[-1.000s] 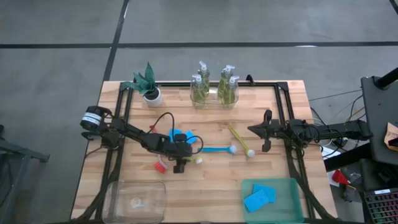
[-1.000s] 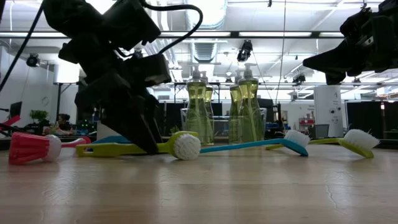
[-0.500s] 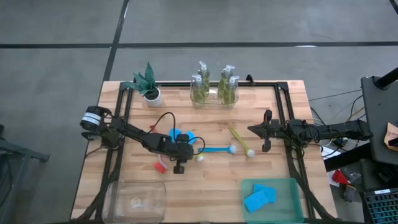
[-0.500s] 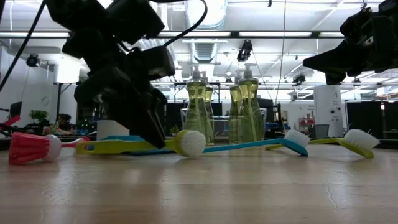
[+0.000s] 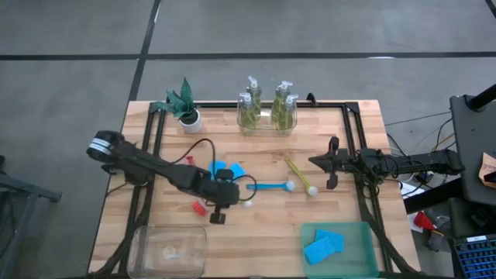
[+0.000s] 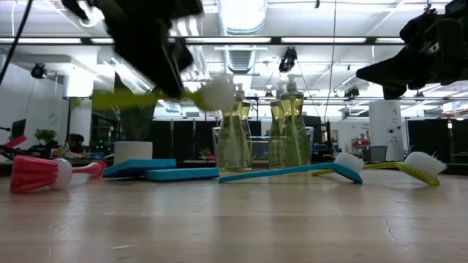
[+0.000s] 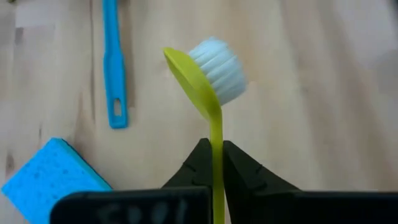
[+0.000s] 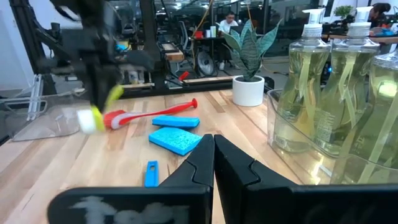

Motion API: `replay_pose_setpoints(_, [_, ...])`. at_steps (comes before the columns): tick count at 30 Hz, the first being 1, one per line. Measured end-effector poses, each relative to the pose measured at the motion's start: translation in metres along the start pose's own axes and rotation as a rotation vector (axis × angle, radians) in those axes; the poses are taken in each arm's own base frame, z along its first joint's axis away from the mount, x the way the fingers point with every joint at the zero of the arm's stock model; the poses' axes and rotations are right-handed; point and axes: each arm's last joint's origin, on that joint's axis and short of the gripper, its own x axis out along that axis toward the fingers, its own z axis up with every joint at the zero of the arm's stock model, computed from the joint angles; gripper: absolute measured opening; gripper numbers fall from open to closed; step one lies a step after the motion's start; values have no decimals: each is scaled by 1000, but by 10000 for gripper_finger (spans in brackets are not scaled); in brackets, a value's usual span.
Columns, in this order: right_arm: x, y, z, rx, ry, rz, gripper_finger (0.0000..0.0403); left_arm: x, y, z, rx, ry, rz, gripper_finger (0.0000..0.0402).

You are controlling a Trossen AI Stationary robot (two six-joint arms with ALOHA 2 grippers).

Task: Pick & Place Kitchen Sink Supplies
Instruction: Put the green dish brush into the bottom transparent bin

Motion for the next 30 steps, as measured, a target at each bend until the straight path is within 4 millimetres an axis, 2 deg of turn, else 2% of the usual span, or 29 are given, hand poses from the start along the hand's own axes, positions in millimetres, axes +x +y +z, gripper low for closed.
replay_pose_setpoints(4, [0, 0, 0, 0, 0, -1, 9, -36, -27, 8, -52, -49, -68, 10])
replay_pose_setpoints(7, [0, 0, 0, -1, 0, 0, 9, -63, -53, 7, -81, -97, -151, 15])
replay_pose_setpoints(11, [0, 0, 0, -1, 0, 0, 9, -94, -89, -6, -75, -135, -257, 13])
replay_pose_setpoints(15, [0, 0, 0, 0, 0, 0, 9, -115, -123, -30, -69, -132, -284, 13])
replay_pose_setpoints(19, [0, 0, 0, 0, 1, 0, 9, -126, -148, -54, -61, -175, -183, 14])
replay_pose_setpoints(23, [0, 0, 0, -1, 1, 0, 9, -126, -170, -78, -101, -129, -162, 13])
replay_pose_setpoints(30, [0, 0, 0, -1, 0, -1, 9, -110, -180, -99, -214, -9, -78, 14])
